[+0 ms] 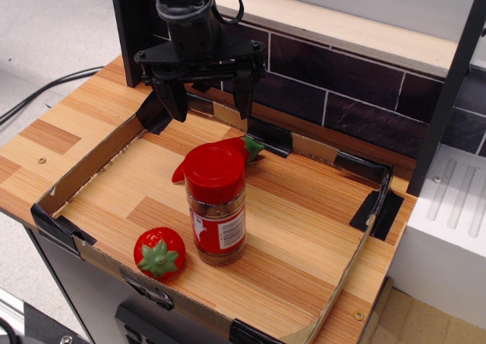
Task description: Topple basil bottle
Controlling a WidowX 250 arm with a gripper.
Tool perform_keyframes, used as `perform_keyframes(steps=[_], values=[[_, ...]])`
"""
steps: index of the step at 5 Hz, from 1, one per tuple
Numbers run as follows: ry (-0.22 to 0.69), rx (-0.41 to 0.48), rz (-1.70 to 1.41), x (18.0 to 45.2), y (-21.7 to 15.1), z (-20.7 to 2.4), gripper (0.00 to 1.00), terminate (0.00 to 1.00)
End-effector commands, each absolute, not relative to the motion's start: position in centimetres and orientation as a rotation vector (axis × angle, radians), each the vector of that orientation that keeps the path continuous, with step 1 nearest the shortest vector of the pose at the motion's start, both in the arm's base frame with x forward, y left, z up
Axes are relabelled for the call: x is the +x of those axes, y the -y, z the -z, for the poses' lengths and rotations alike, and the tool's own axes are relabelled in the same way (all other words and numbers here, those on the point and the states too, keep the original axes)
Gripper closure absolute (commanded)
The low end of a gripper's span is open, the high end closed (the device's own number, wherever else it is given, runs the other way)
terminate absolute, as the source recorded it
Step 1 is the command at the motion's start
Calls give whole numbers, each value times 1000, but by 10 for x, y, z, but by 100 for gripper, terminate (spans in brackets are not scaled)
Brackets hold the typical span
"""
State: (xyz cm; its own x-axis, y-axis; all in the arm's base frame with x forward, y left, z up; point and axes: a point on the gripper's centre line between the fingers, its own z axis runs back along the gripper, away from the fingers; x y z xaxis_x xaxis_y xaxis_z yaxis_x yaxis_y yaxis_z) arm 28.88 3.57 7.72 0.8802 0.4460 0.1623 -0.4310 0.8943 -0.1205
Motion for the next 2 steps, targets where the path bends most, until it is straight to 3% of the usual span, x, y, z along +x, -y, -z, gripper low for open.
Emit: perform_keyframes(steps=[1,2], values=[[188,-82,-457,289,-36,-77,0,0],[187,-101,-429,277,-14,-85,0,0]])
